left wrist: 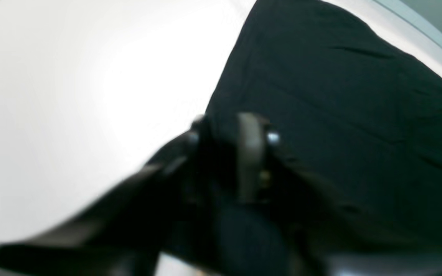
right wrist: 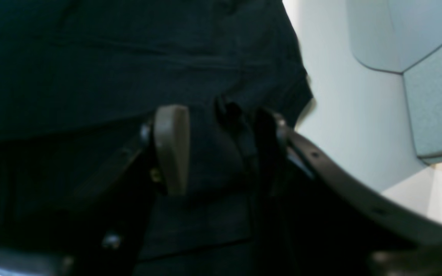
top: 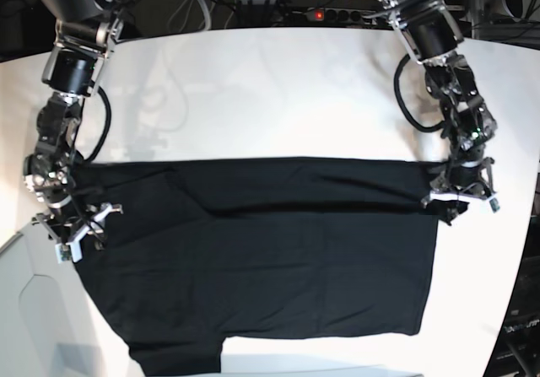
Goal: Fold the T-shirt properly
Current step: 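Lift both shoulder corners and pull them toward the hem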
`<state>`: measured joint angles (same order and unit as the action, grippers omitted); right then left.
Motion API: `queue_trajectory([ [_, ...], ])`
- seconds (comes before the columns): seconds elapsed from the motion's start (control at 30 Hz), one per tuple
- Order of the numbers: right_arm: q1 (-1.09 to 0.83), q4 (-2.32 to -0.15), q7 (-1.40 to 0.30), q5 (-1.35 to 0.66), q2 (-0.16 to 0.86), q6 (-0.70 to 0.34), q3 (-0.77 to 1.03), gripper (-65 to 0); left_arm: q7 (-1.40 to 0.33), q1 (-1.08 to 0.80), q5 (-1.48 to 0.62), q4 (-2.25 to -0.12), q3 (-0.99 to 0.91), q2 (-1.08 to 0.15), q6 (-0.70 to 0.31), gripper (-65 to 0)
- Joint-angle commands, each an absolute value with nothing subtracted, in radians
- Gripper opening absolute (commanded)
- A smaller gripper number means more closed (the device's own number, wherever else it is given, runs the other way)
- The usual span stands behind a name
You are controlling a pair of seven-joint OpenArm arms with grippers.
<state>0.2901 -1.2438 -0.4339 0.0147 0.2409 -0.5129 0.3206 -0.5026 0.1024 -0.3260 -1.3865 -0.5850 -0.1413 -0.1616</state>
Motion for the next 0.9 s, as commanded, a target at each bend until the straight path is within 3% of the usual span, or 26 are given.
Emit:
queue_trajectory([
  [0.0, 0.312, -1.265, -0.407, 0.001, 0.254, -0.513, 0.328, -34.3, -0.483, 0.119, -0.335, -1.409, -0.587, -0.156, -0.17, -42.0],
  [0.13, 0.297, -1.267, -0.407, 0.001, 0.254, -0.516, 0.328, -34.4, -0.483, 0.114, -0.34, -1.409, -0.588, -0.156, -0.174, -30.7],
  [0.23, 0.28, -1.297, -0.407, 0.001, 0.254, -0.516, 0.328, -34.4, -0.483, 0.108, -0.34, -1.409, -0.595, -0.16, -0.176, -26.6],
  [0.5, 0.188, -1.417, -0.407, 0.001, 0.254, -0.516, 0.329, -34.3, -0.479, 0.008, -0.341, -1.403, -0.596, -0.165, -0.176, -26.4],
  [0.87, 0.116, -1.446, -0.401, 0.001, 0.251, -0.513, 0.389, -34.0, -0.41, 0.013, -0.341, -1.277, -0.588, -0.16, -0.176, -26.5],
])
